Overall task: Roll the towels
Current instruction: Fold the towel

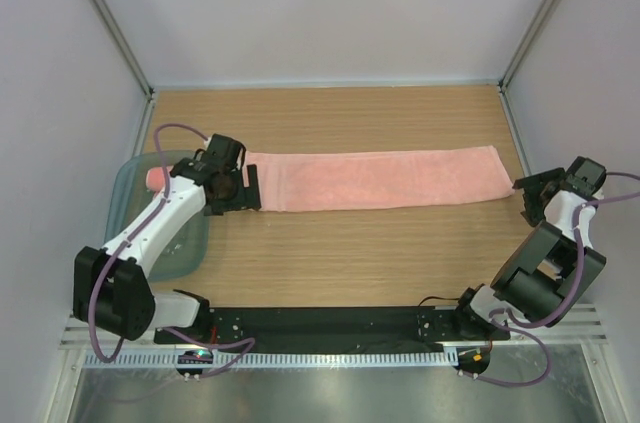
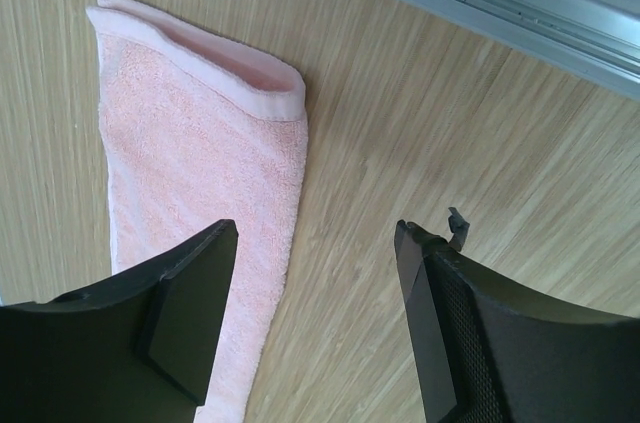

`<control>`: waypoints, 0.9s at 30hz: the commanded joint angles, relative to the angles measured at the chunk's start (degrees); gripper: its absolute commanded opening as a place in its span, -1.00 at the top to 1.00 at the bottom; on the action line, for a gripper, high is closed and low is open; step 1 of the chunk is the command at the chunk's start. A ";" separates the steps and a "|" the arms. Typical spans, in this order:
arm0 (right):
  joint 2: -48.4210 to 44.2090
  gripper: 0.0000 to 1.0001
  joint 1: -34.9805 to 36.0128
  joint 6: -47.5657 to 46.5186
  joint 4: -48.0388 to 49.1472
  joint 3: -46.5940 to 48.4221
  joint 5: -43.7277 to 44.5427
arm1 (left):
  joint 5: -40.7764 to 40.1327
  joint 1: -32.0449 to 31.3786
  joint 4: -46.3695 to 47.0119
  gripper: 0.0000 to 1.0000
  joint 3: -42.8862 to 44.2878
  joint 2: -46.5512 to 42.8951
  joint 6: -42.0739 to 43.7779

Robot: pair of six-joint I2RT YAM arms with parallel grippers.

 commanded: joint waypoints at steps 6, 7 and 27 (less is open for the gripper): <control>5.65 -0.40 -0.80 2.42 7.83 -2.45 -6.32 | -0.96 -1.14 1.18 -0.74 0.56 -2.36 2.72; 6.09 -0.39 -0.80 2.77 8.36 -2.89 -6.67 | -0.96 -1.06 1.01 -0.73 0.74 -1.66 2.72; 13.04 -0.65 -1.94 6.12 19.52 -4.56 -4.57 | -1.22 -1.23 0.74 -0.70 0.56 -2.09 2.72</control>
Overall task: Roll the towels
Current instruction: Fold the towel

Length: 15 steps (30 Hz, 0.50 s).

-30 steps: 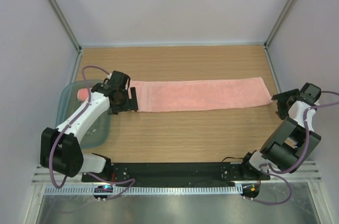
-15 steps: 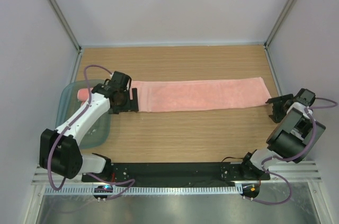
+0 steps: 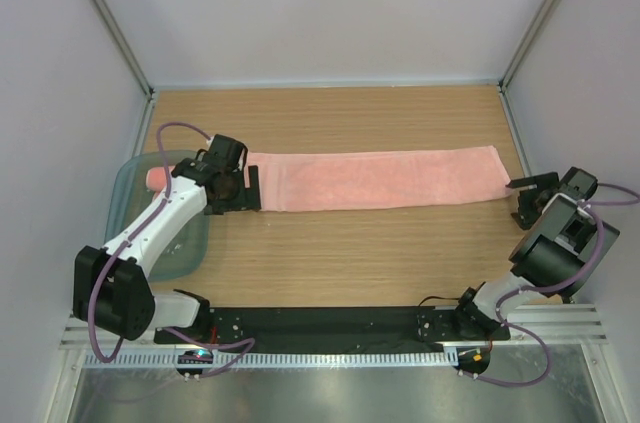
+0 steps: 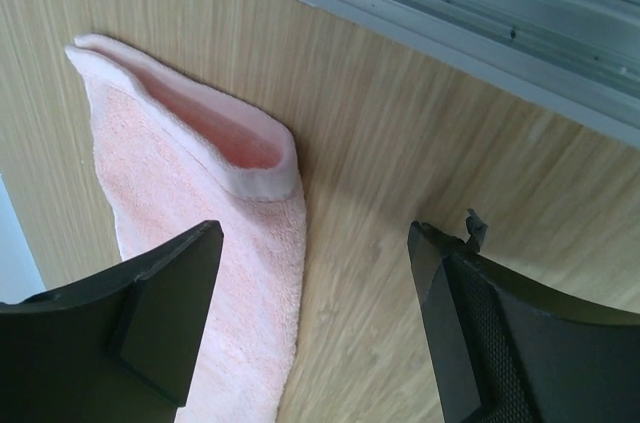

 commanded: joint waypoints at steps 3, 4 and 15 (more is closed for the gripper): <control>3.08 -0.63 -0.41 1.22 4.74 -0.34 2.52 | -0.11 -0.23 0.57 -0.70 0.65 -1.32 1.01; 3.52 -0.63 -0.24 1.22 5.17 -0.52 2.70 | -0.02 -0.23 0.65 -0.70 0.56 -1.24 1.01; 8.18 -0.40 2.13 2.27 9.48 -0.69 3.40 | -0.20 -0.23 0.66 -0.69 0.48 -0.79 1.01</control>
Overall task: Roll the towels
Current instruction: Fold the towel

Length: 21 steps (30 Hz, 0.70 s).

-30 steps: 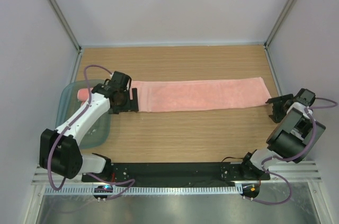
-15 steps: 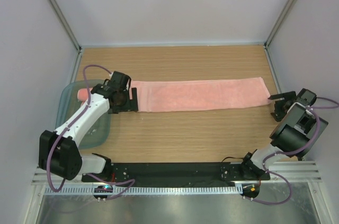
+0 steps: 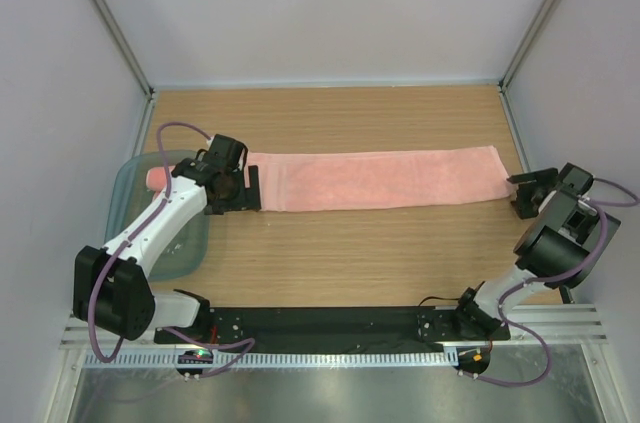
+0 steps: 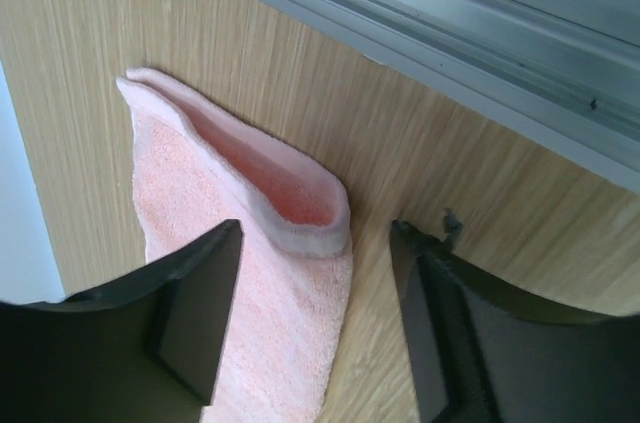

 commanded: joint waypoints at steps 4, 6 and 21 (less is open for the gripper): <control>5.61 0.08 1.24 -0.09 0.96 -0.58 3.27 | -0.20 -0.14 0.74 -0.68 0.48 -0.44 0.99; 5.87 0.23 1.33 0.00 1.40 -0.50 3.27 | -0.20 -0.23 0.65 -0.68 0.65 -0.44 1.08; -7.57 0.97 1.16 -0.70 -11.95 7.04 11.44 | 0.68 -0.23 0.31 -0.68 0.30 -2.20 0.38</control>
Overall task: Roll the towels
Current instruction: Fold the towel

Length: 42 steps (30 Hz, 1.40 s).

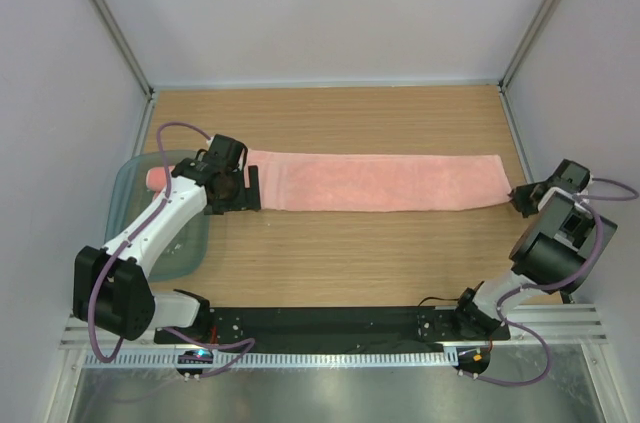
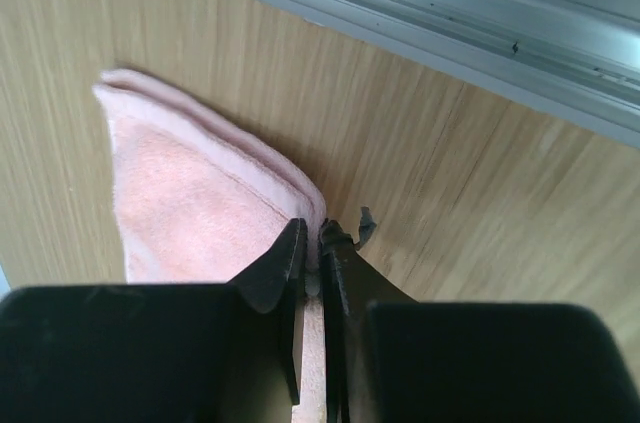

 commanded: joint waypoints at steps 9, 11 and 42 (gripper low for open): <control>-7.19 0.98 -3.30 -1.25 -9.98 14.75 3.27 | 1.47 -0.23 -4.00 -0.68 0.56 -7.34 -0.74; -7.36 0.98 -1.81 -1.42 -7.70 15.19 0.03 | 1.65 -0.23 -3.92 -0.68 -0.66 -9.79 -1.10; 4.40 0.97 62.52 -5.30 -7.25 44.63 4.75 | -4.42 -0.22 -0.31 -0.77 -5.15 -27.03 -3.56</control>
